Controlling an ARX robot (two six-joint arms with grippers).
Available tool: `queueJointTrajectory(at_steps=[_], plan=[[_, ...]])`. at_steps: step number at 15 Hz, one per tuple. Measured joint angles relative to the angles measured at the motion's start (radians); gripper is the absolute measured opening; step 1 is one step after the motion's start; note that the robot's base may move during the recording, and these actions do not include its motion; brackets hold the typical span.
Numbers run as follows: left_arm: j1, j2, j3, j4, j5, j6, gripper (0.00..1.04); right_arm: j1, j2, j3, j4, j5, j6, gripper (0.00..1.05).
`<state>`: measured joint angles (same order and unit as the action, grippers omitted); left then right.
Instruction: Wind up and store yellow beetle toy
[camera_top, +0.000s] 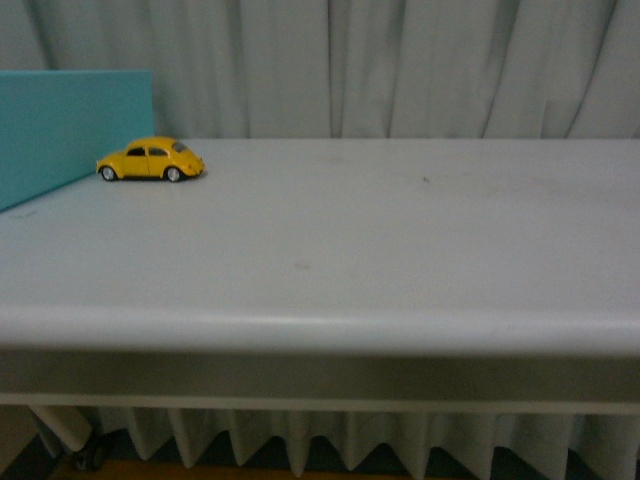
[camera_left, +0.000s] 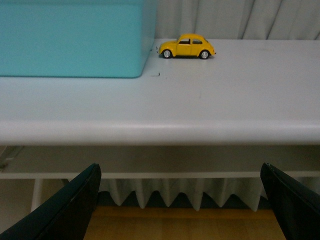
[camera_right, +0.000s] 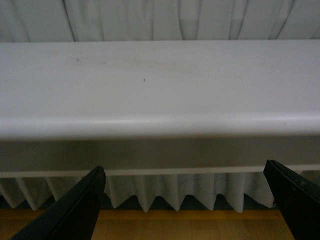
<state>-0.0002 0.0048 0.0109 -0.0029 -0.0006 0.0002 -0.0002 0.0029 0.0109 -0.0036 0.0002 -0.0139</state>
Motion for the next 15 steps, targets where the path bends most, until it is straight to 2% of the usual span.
queueJointTrajectory(at_steps=[15], plan=[[0.000, 0.000, 0.000, -0.003, 0.000, 0.000, 0.98, 0.000, 0.000, 0.000, -0.002, 0.000, 0.002, 0.98]])
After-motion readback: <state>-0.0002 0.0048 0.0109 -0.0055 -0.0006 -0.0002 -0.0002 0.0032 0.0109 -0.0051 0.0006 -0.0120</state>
